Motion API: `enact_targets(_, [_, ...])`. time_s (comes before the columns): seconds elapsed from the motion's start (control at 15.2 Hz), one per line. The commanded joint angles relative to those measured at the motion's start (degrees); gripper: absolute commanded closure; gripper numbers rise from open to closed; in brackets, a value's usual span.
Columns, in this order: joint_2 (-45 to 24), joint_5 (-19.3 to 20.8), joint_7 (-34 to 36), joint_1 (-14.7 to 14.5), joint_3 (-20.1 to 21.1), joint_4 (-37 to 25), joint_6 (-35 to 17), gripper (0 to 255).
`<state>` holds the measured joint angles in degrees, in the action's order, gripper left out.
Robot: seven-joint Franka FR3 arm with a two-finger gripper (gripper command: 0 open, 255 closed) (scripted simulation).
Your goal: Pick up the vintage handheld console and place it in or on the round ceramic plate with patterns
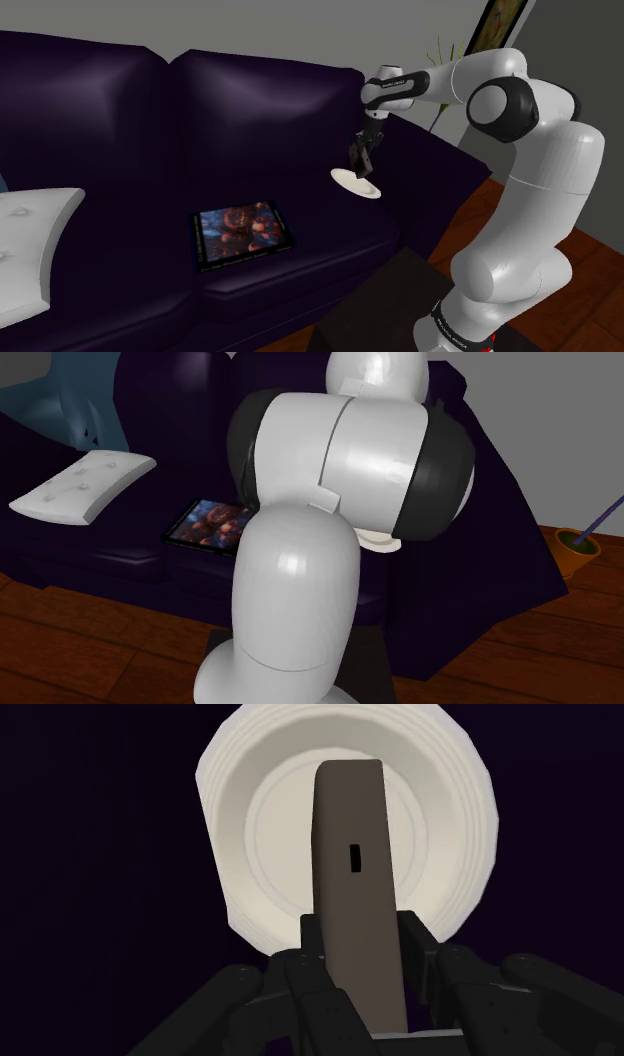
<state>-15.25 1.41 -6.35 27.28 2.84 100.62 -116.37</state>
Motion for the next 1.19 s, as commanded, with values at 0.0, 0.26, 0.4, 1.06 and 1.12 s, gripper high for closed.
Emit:
enact_targets(0.0, [-0.36,0.03,-0.01,0.02,-0.02,1.03,-1.45,255])
enact_targets(0.26, [-1.45,0.12,0.06,0.01,-0.05,2.67,-4.18,255])
enact_targets(0.4, [-2.06,0.17,0.1,0.0,-0.06,3.42,-5.53,255])
enact_targets(1.06, [-3.4,0.3,0.2,0.02,-0.06,4.75,-8.2,255])
enact_targets(1.12, [-3.4,0.3,0.2,0.02,-0.06,4.75,-8.2,255])
